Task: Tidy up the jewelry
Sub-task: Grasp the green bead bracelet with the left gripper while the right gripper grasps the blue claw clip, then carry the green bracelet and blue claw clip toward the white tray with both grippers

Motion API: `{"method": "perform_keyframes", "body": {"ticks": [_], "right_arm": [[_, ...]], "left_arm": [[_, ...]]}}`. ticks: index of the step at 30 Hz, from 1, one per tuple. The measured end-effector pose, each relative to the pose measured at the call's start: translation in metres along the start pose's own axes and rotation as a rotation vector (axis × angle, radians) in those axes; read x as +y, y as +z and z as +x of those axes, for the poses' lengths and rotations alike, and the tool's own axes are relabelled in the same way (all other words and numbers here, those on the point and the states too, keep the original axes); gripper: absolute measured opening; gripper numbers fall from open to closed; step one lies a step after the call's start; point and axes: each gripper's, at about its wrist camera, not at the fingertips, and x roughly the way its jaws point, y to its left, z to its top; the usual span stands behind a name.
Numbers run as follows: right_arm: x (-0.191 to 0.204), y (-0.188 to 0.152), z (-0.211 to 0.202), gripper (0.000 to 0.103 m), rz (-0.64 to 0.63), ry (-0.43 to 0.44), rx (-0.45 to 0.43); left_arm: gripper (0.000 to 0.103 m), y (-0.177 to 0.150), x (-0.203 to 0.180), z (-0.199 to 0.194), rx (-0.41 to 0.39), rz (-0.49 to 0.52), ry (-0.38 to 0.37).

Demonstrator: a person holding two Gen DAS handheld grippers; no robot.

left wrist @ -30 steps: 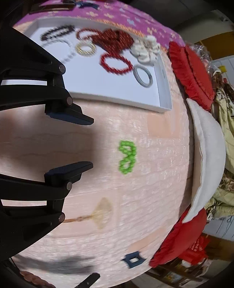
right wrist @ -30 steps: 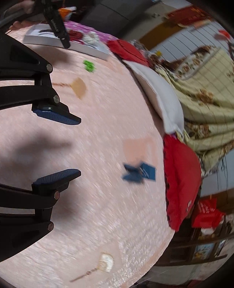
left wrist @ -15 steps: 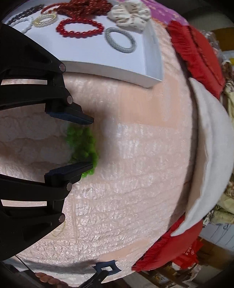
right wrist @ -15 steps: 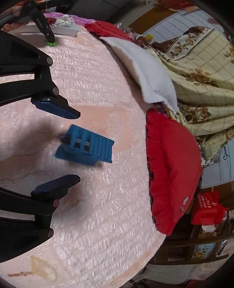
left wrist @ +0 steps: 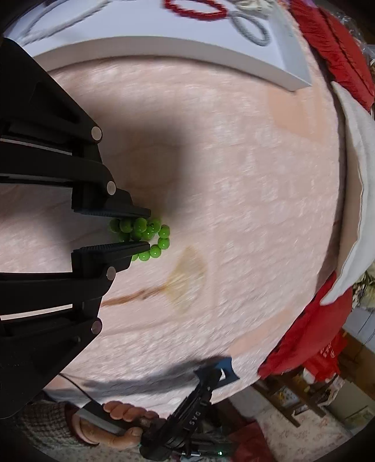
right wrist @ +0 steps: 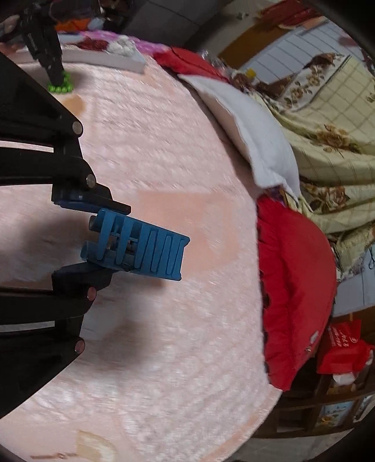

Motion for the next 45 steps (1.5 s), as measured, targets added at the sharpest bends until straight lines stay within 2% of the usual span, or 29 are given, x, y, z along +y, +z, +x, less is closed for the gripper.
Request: {"method": "perform_keyframes", "body": {"ticks": [6,11,14,17,20,24,30,33,38,45], "right_arm": [[0.010,-0.041,-0.027,0.028,-0.015,0.101,0.037],[0.023,-0.074,-0.046,0.028,-0.045,0.171,0.057],[0.030,-0.087,-0.053,0.028,-0.056,0.191,0.064],[0.040,-0.094,-0.057,0.028,-0.089,0.173,0.051],[0.049,-0.099,-0.057,0.028,-0.114,0.173,0.052],[0.056,-0.104,-0.057,0.028,-0.138,0.172,0.048],[0.058,-0.107,-0.051,0.028,-0.173,0.131,0.049],[0.051,-0.106,-0.043,0.030,-0.146,0.126,0.067],[0.048,-0.109,-0.036,0.036,-0.141,0.107,0.069],[0.055,-0.116,-0.039,0.037,-0.182,0.073,0.051]], "left_arm": [[0.011,-0.032,-0.011,-0.023,-0.040,0.027,0.018],[0.011,-0.037,-0.010,-0.024,-0.052,0.026,0.061],[0.011,-0.039,-0.013,-0.030,-0.079,0.035,0.051],[0.011,-0.044,-0.011,-0.042,-0.111,0.039,0.024],[0.014,-0.041,-0.002,-0.049,-0.133,0.001,0.007],[0.016,-0.028,0.005,-0.038,-0.126,-0.029,0.017],[0.017,-0.018,-0.004,-0.010,-0.060,0.032,0.031],[0.017,-0.023,-0.011,-0.006,-0.042,0.056,0.008],[0.017,-0.039,-0.028,-0.006,-0.058,0.144,0.051],[0.017,-0.043,-0.033,-0.006,-0.073,0.155,0.080]]}}
